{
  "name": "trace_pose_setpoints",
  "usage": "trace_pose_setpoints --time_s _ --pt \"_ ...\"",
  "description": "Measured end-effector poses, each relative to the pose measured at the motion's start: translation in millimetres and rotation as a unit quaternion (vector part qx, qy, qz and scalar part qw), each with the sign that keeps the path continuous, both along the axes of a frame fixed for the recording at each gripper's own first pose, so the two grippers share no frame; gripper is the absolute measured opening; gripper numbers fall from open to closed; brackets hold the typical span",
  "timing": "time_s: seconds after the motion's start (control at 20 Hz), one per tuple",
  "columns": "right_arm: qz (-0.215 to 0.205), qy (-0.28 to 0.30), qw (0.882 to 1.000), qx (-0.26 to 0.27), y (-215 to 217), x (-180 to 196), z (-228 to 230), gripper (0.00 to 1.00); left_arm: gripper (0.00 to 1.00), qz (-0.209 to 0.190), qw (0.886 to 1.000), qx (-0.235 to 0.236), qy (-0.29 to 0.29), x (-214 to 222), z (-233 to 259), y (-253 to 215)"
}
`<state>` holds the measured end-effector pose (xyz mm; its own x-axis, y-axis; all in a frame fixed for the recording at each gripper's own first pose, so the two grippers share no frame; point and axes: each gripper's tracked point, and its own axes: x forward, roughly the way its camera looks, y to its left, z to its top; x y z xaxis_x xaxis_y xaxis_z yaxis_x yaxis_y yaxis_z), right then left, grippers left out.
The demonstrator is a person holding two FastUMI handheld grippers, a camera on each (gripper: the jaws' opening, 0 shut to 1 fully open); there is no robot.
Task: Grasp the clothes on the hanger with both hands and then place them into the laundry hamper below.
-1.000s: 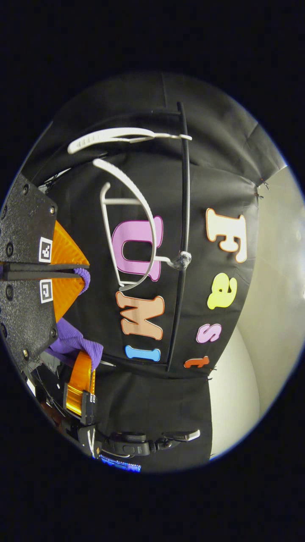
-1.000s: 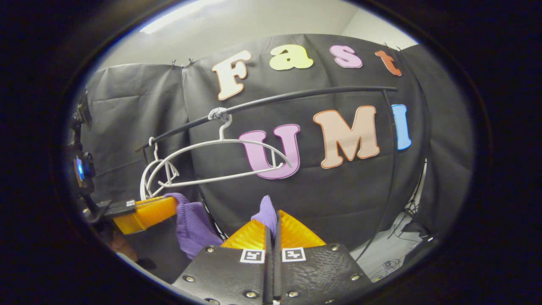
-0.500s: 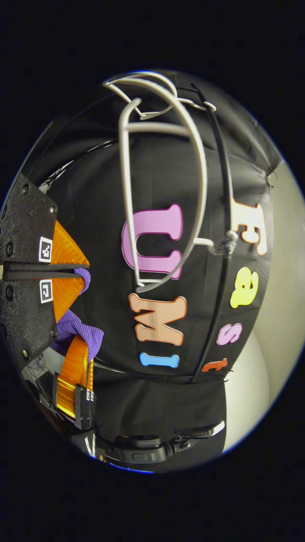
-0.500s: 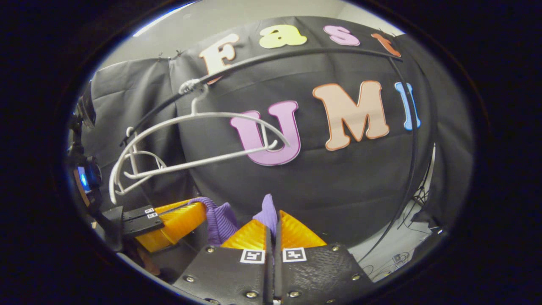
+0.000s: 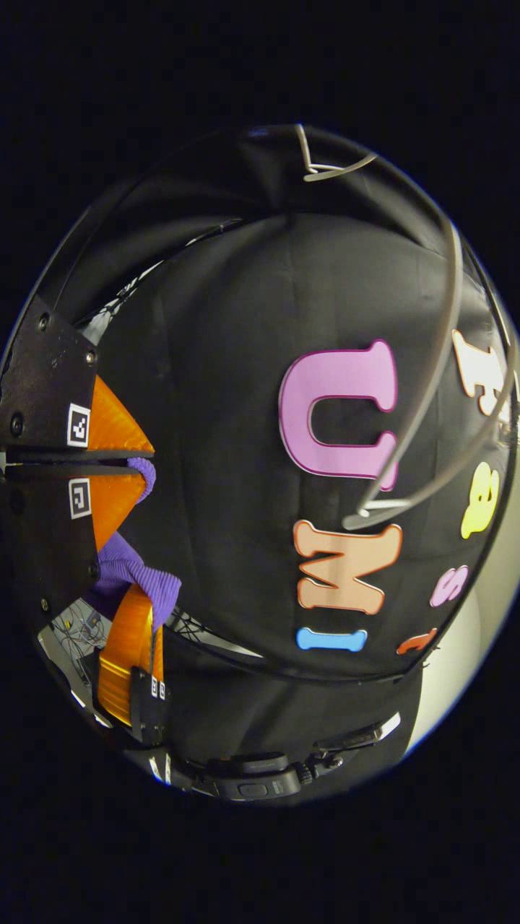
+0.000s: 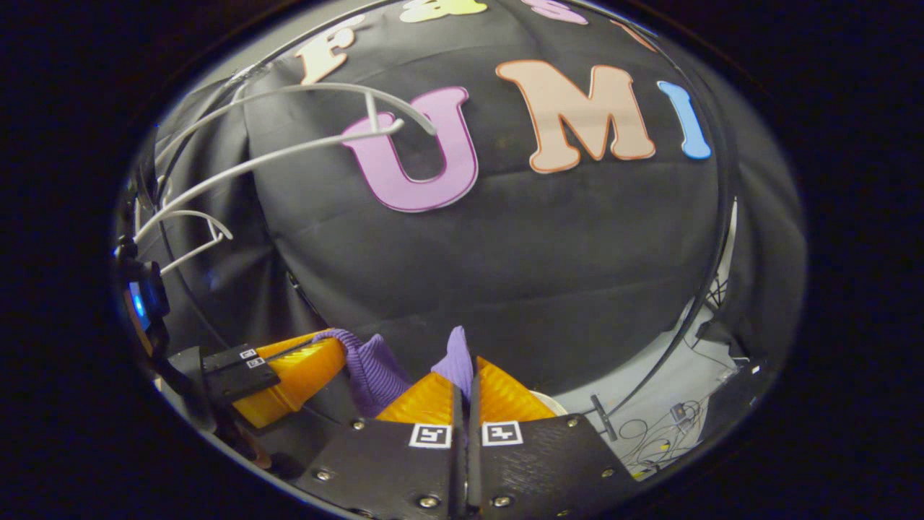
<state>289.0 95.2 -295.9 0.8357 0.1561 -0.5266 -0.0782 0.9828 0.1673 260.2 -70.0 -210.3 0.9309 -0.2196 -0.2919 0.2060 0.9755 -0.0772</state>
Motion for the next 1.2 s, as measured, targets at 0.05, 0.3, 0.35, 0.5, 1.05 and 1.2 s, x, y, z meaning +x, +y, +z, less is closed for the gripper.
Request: trace_pose_setpoints --time_s 0.05,0.3,0.35,0.5,1.05,1.2 --pt "-0.001 0.007 1.0 0.0 1 0 -10 0.01 0.01 0.005 1.0 0.005 0.006 7 -11 2" --pt "-0.002 0.042 0.999 -0.008 3 16 -70 0.01 0.02 0.008 0.999 0.012 0.046 18 -57 1" --pt "0.001 0.055 0.998 -0.013 5 12 -87 0.01 0.02 0.004 0.998 0.011 0.054 19 -68 2" --pt "0.001 0.098 0.995 -0.026 5 7 -136 0.05 0.02 0.001 0.996 0.027 0.089 17 -107 4" --pt "-0.014 0.165 0.984 -0.057 1 10 -240 0.01 0.03 0.03 0.984 0.054 0.17 33 -242 9" --pt "-0.028 0.182 0.979 -0.085 -13 4 -257 0.42 0.38 0.022 0.965 0.04 0.257 11 -289 1"
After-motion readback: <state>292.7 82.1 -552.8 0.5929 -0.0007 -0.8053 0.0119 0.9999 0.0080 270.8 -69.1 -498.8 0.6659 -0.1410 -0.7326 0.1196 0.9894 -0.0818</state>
